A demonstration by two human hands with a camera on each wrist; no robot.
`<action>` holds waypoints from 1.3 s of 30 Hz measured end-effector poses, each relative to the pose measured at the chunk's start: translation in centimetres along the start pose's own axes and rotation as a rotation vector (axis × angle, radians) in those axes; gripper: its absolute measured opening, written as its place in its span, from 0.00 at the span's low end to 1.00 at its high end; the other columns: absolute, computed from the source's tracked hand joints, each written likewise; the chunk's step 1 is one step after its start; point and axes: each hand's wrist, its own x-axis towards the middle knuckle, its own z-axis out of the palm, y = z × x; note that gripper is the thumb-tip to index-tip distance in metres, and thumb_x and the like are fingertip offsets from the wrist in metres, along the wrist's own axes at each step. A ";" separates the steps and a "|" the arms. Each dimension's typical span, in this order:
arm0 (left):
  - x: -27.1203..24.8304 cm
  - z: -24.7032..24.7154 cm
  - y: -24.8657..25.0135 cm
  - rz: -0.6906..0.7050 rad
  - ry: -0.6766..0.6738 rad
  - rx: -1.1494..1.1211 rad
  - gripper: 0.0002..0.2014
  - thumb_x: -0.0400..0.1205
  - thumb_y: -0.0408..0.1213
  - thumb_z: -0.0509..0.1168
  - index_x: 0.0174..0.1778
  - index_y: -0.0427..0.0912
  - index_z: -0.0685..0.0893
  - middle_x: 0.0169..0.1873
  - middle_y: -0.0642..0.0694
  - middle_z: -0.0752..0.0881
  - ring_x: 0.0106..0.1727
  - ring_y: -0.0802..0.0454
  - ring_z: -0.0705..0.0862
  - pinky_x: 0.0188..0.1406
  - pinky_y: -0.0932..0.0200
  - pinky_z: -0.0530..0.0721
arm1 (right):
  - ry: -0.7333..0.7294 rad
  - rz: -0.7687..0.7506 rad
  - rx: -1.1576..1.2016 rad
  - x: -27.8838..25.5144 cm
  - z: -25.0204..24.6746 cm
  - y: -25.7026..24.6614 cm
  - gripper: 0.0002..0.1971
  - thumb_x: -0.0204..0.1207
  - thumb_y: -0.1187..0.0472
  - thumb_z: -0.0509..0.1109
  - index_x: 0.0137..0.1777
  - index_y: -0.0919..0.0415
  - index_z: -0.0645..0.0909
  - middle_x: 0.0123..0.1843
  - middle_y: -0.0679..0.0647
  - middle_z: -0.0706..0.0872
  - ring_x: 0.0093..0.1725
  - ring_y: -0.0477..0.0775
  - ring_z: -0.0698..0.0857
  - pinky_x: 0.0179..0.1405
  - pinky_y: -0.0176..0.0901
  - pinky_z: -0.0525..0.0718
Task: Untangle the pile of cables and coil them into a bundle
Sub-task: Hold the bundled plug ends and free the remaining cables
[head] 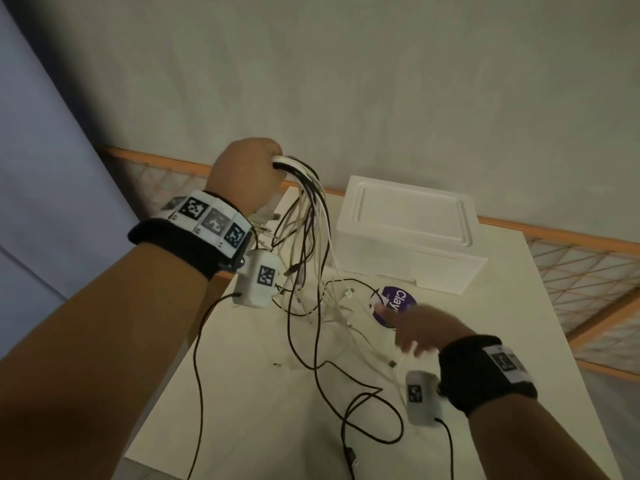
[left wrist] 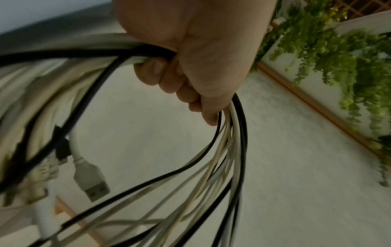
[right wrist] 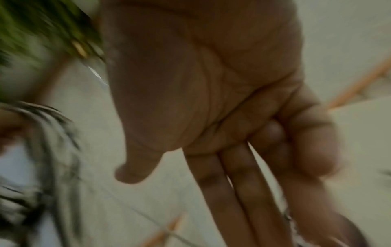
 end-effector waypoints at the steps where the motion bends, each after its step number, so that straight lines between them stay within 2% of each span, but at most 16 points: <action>1: -0.3 0.5 0.4 0.022 -0.020 0.003 0.06 0.79 0.34 0.64 0.41 0.38 0.86 0.36 0.38 0.85 0.39 0.43 0.81 0.37 0.56 0.71 | 0.200 -0.117 -0.058 -0.1 -0.7 -1.2 0.36 0.71 0.25 0.54 0.42 0.60 0.84 0.40 0.54 0.88 0.43 0.57 0.87 0.46 0.48 0.83; 3: -1.0 1.2 1.7 0.070 -0.064 -0.019 0.08 0.80 0.38 0.65 0.37 0.40 0.84 0.32 0.43 0.82 0.38 0.42 0.80 0.36 0.55 0.73 | 0.576 -0.413 0.190 -1.3 -1.9 -4.4 0.25 0.68 0.32 0.68 0.48 0.55 0.79 0.43 0.47 0.84 0.46 0.49 0.83 0.45 0.42 0.80; 4: -1.3 1.5 2.5 0.093 -0.083 -0.041 0.09 0.81 0.39 0.65 0.36 0.43 0.82 0.30 0.46 0.79 0.37 0.43 0.79 0.36 0.56 0.72 | 0.636 -0.566 0.400 -2.1 -2.4 -6.1 0.25 0.66 0.38 0.75 0.56 0.52 0.77 0.49 0.44 0.83 0.49 0.43 0.82 0.48 0.36 0.78; 6: -1.5 1.7 3.9 0.125 -0.093 -0.078 0.10 0.81 0.40 0.66 0.33 0.46 0.78 0.26 0.52 0.76 0.35 0.47 0.78 0.34 0.57 0.70 | 0.573 -0.721 0.560 -2.6 -2.5 -8.8 0.27 0.65 0.52 0.80 0.62 0.50 0.73 0.52 0.42 0.82 0.51 0.39 0.81 0.48 0.29 0.76; 9: -0.5 0.1 4.4 0.113 -0.038 -0.129 0.06 0.79 0.36 0.67 0.36 0.46 0.82 0.31 0.50 0.82 0.38 0.47 0.80 0.38 0.55 0.75 | 0.376 -0.622 0.421 0.0 0.0 -8.9 0.10 0.67 0.65 0.75 0.48 0.61 0.81 0.38 0.48 0.84 0.38 0.46 0.82 0.41 0.42 0.80; 12: 0.8 -2.8 2.8 0.081 0.044 -0.080 0.04 0.79 0.32 0.65 0.41 0.41 0.85 0.35 0.45 0.80 0.39 0.46 0.78 0.39 0.57 0.70 | 0.219 -0.461 0.234 3.3 3.4 -4.6 0.04 0.68 0.62 0.72 0.40 0.61 0.82 0.35 0.51 0.84 0.37 0.50 0.83 0.47 0.52 0.84; 14: 1.3 -4.1 1.1 0.066 0.078 -0.008 0.06 0.79 0.32 0.64 0.44 0.36 0.86 0.36 0.40 0.81 0.40 0.45 0.77 0.40 0.55 0.71 | 0.194 -0.383 0.123 4.3 4.5 -1.1 0.04 0.72 0.59 0.69 0.40 0.60 0.81 0.35 0.50 0.84 0.39 0.51 0.83 0.49 0.53 0.84; 17: 1.4 -4.5 -1.0 0.024 0.080 0.030 0.06 0.78 0.30 0.64 0.45 0.33 0.86 0.40 0.33 0.85 0.43 0.37 0.82 0.41 0.52 0.74 | 0.221 -0.254 0.088 4.5 4.1 3.7 0.10 0.76 0.53 0.69 0.41 0.58 0.82 0.34 0.48 0.85 0.37 0.49 0.84 0.45 0.45 0.81; 20: 0.8 -3.0 -2.0 0.001 0.010 0.050 0.06 0.78 0.30 0.65 0.44 0.34 0.86 0.38 0.34 0.85 0.41 0.38 0.81 0.40 0.55 0.73 | 0.298 -0.131 -0.101 4.5 2.8 6.9 0.10 0.75 0.45 0.67 0.39 0.49 0.77 0.39 0.48 0.85 0.41 0.51 0.83 0.49 0.47 0.80; 22: 0.7 -2.4 -2.5 -0.038 0.016 0.014 0.06 0.78 0.30 0.64 0.43 0.34 0.86 0.35 0.38 0.82 0.40 0.40 0.80 0.39 0.55 0.71 | 0.343 -0.076 -0.269 4.3 2.1 8.5 0.07 0.73 0.45 0.67 0.45 0.45 0.75 0.46 0.46 0.84 0.51 0.52 0.83 0.57 0.50 0.75; 26: 1.2 -3.3 -3.9 -0.120 0.094 0.003 0.07 0.79 0.31 0.63 0.43 0.33 0.86 0.35 0.38 0.81 0.39 0.41 0.79 0.38 0.54 0.71 | 0.360 0.086 -0.405 4.0 1.9 12.1 0.26 0.67 0.51 0.71 0.65 0.36 0.70 0.61 0.44 0.80 0.68 0.50 0.74 0.68 0.61 0.65; 29: 1.2 -3.6 -4.1 -0.103 0.114 0.028 0.08 0.79 0.31 0.63 0.44 0.32 0.86 0.38 0.32 0.85 0.42 0.35 0.82 0.39 0.52 0.75 | 0.472 0.163 -0.534 4.0 1.8 13.4 0.15 0.73 0.56 0.63 0.59 0.43 0.75 0.56 0.44 0.83 0.61 0.51 0.79 0.61 0.53 0.72; 31: 1.3 -3.3 -4.0 -0.100 0.130 0.022 0.09 0.79 0.32 0.62 0.43 0.32 0.86 0.39 0.31 0.85 0.42 0.34 0.82 0.39 0.51 0.75 | 0.537 0.159 -0.434 4.5 1.4 13.9 0.12 0.76 0.60 0.57 0.53 0.48 0.79 0.46 0.48 0.85 0.50 0.54 0.84 0.50 0.46 0.78; 33: 1.2 -3.2 -4.1 -0.124 0.133 -0.020 0.10 0.80 0.34 0.62 0.43 0.32 0.86 0.37 0.31 0.84 0.40 0.37 0.81 0.38 0.52 0.74 | 0.583 0.115 -0.300 4.9 0.9 14.4 0.08 0.78 0.61 0.57 0.51 0.54 0.77 0.40 0.52 0.84 0.42 0.58 0.84 0.41 0.46 0.81; 35: 1.0 -3.1 -4.3 -0.144 0.136 -0.050 0.10 0.81 0.35 0.63 0.44 0.32 0.86 0.38 0.32 0.84 0.41 0.37 0.81 0.39 0.52 0.75 | 0.598 0.098 -0.239 5.1 0.3 14.4 0.06 0.80 0.55 0.61 0.48 0.56 0.75 0.39 0.53 0.83 0.40 0.59 0.83 0.40 0.47 0.81; 39: 0.6 -2.5 -4.0 -0.133 0.126 -0.045 0.09 0.81 0.34 0.63 0.47 0.32 0.86 0.39 0.33 0.84 0.41 0.40 0.79 0.39 0.55 0.72 | 0.486 0.100 -0.259 5.1 -0.4 14.4 0.19 0.71 0.38 0.71 0.42 0.56 0.78 0.37 0.50 0.82 0.39 0.51 0.81 0.36 0.44 0.78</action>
